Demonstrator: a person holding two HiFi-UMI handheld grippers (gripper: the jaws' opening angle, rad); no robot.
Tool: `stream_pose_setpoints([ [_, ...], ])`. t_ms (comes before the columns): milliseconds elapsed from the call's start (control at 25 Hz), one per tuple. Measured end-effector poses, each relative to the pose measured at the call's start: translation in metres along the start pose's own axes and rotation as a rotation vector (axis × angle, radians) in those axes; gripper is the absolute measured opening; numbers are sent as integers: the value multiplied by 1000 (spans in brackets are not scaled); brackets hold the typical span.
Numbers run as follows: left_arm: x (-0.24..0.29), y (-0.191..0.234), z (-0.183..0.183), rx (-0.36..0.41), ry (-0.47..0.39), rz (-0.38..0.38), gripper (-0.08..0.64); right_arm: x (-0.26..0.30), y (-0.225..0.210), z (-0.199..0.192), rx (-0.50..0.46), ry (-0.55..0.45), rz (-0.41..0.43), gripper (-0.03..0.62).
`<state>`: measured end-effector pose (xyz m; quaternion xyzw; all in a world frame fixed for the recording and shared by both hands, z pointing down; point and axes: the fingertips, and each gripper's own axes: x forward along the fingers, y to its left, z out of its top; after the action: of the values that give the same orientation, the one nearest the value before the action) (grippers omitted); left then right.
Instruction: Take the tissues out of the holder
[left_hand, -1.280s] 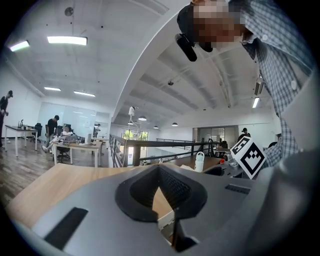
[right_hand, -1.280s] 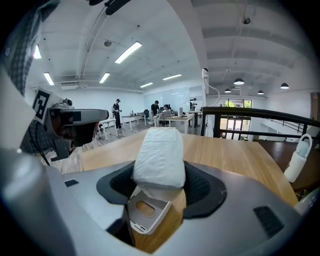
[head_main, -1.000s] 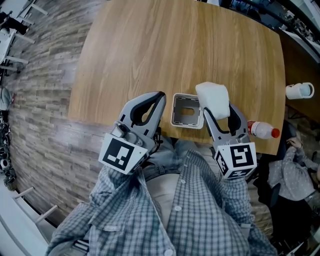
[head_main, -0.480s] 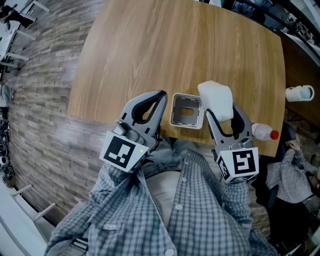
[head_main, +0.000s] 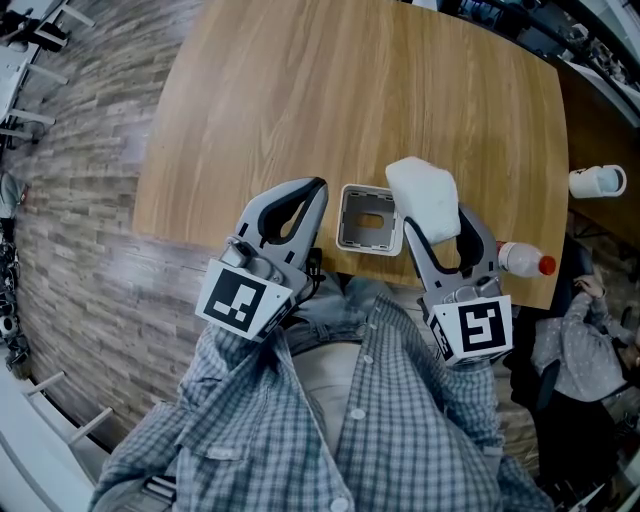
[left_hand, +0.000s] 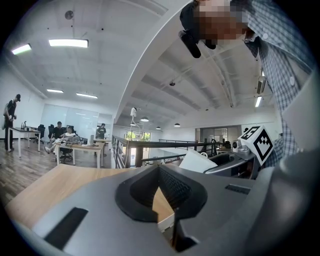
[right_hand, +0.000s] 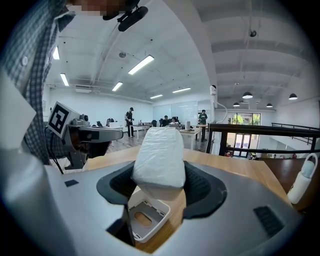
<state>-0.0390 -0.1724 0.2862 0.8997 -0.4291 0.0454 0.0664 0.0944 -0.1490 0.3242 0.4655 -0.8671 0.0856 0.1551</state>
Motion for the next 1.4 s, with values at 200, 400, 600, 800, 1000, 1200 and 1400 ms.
stream_pose_setpoints([
  [200, -3, 3, -1, 1, 14, 16, 6, 0, -2, -1, -3, 3, -10, 270],
  [400, -6, 8, -2, -4, 5, 26, 6, 1, -5, -1, -4, 5, -16, 270],
  [600, -8, 13, -1, 2, 4, 44, 6, 2, -5, -1, -4, 4, -14, 270],
  [800, -14, 24, 2, 17, 4, 69, 6, 0, -5, -2, -1, -1, -16, 270],
  [1000, -16, 33, 6, 4, 1, 95, 6, 3, -5, 0, 0, -2, -14, 268],
  [1200, -17, 34, 5, 10, 3, 87, 6, 4, -4, 1, 5, 2, -14, 269],
  [1400, -18, 30, 2, 6, 9, 81, 6, 5, -3, -1, -4, 2, -5, 269],
])
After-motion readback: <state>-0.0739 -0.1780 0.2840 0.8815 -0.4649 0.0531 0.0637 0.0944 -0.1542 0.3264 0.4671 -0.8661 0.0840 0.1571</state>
